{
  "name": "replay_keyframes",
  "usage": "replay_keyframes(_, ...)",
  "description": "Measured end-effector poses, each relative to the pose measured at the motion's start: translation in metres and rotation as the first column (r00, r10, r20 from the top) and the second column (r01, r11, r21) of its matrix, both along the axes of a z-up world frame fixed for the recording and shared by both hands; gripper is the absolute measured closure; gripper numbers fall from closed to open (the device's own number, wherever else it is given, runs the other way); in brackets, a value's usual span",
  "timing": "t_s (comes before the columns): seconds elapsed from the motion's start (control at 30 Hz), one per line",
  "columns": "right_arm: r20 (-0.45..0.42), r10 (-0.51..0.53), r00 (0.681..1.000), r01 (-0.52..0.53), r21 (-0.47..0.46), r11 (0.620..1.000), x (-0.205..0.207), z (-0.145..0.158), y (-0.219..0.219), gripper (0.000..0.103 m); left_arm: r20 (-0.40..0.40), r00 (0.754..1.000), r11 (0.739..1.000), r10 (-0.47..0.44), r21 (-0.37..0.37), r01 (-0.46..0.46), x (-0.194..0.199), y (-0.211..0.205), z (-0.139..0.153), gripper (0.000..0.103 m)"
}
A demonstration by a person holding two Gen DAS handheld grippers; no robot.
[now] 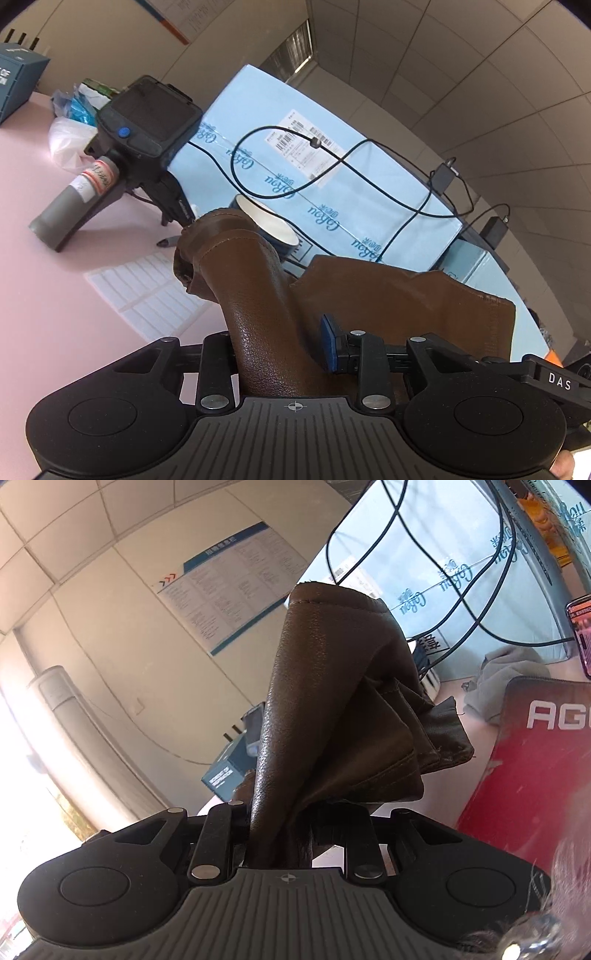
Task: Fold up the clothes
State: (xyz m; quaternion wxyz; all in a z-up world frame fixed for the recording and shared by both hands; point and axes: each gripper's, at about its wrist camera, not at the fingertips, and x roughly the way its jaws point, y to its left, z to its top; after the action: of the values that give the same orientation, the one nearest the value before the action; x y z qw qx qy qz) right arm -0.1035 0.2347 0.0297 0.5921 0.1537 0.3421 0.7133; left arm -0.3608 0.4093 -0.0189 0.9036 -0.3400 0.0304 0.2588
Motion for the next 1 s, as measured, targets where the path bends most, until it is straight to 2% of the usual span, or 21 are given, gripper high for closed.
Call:
replay_keyframes(0.23, 0.014, -0.077, 0.997, 0.078, -0.026, 0.997, 0.057, -0.007, 0.025, 0.082, -0.077, 0.996, 0.999, -0.036, -0.016, 0.035, 0.061, 0.023, -0.002, 0.072)
replay_keyframes(0.3, 0.011, -0.082, 0.997, 0.082, -0.051, 0.995, 0.065, -0.014, 0.031, 0.082, -0.105, 0.993, 0.998, -0.061, -0.022, 0.059, 0.065, 0.023, -0.007, 0.072)
replay_keyframes(0.47, 0.109, -0.13, 0.985, 0.147, -0.171, 0.974, 0.072, -0.032, 0.038, 0.082, -0.143, 0.989, 0.998, -0.043, -0.057, 0.035, 0.065, 0.029, -0.02, 0.068)
replay_keyframes(0.5, 0.13, -0.138, 0.982, 0.161, -0.194, 0.968, 0.073, -0.035, 0.04, 0.077, -0.16, 0.986, 0.998, -0.035, -0.052, 0.027, 0.066, 0.029, -0.022, 0.066)
replay_keyframes(0.57, 0.18, -0.165, 0.97, 0.204, -0.229, 0.952, 0.069, -0.04, 0.04, 0.071, -0.218, 0.976, 1.0, -0.007, -0.028, 0.001, 0.07, 0.027, -0.023, 0.05)
replay_keyframes(0.6, 0.21, -0.184, 0.96, 0.234, -0.24, 0.942, 0.063, -0.041, 0.039, 0.06, -0.25, 0.968, 1.0, 0.012, -0.006, -0.015, 0.073, 0.026, -0.023, 0.046)
replay_keyframes(0.63, 0.241, -0.203, 0.949, 0.263, -0.25, 0.932, 0.057, -0.041, 0.039, 0.048, -0.27, 0.962, 1.0, 0.029, -0.003, -0.031, 0.074, 0.025, -0.024, 0.036)
replay_keyframes(0.67, 0.271, -0.231, 0.934, 0.302, -0.258, 0.918, 0.057, -0.039, 0.04, 0.042, -0.288, 0.957, 0.999, 0.046, 0.0, -0.048, 0.075, 0.025, -0.024, 0.029)
replay_keyframes(0.7, 0.293, -0.252, 0.922, 0.33, -0.256, 0.909, 0.058, -0.037, 0.038, 0.034, -0.278, 0.959, 0.999, 0.047, -0.005, -0.05, 0.073, 0.026, -0.025, 0.028)
replay_keyframes(0.8, 0.329, -0.294, 0.897, 0.38, -0.241, 0.893, 0.051, -0.037, 0.019, 0.03, -0.242, 0.967, 0.997, 0.074, -0.014, -0.08, 0.066, 0.027, -0.024, 0.02)
replay_keyframes(0.83, 0.329, -0.308, 0.893, 0.394, -0.237, 0.888, 0.051, -0.036, 0.012, 0.026, -0.232, 0.968, 0.995, 0.097, -0.013, -0.103, 0.063, 0.027, -0.023, 0.018)
replay_keyframes(0.9, 0.332, -0.337, 0.881, 0.421, -0.225, 0.879, 0.051, -0.032, -0.002, 0.02, -0.2, 0.967, 0.988, 0.156, 0.019, -0.156, 0.054, 0.022, -0.017, 0.018)
replay_keyframes(1.0, 0.352, -0.369, 0.86, 0.448, -0.179, 0.876, 0.046, -0.025, -0.023, 0.017, -0.145, 0.955, 0.961, 0.26, 0.13, -0.242, 0.041, 0.003, 0.0, 0.011)
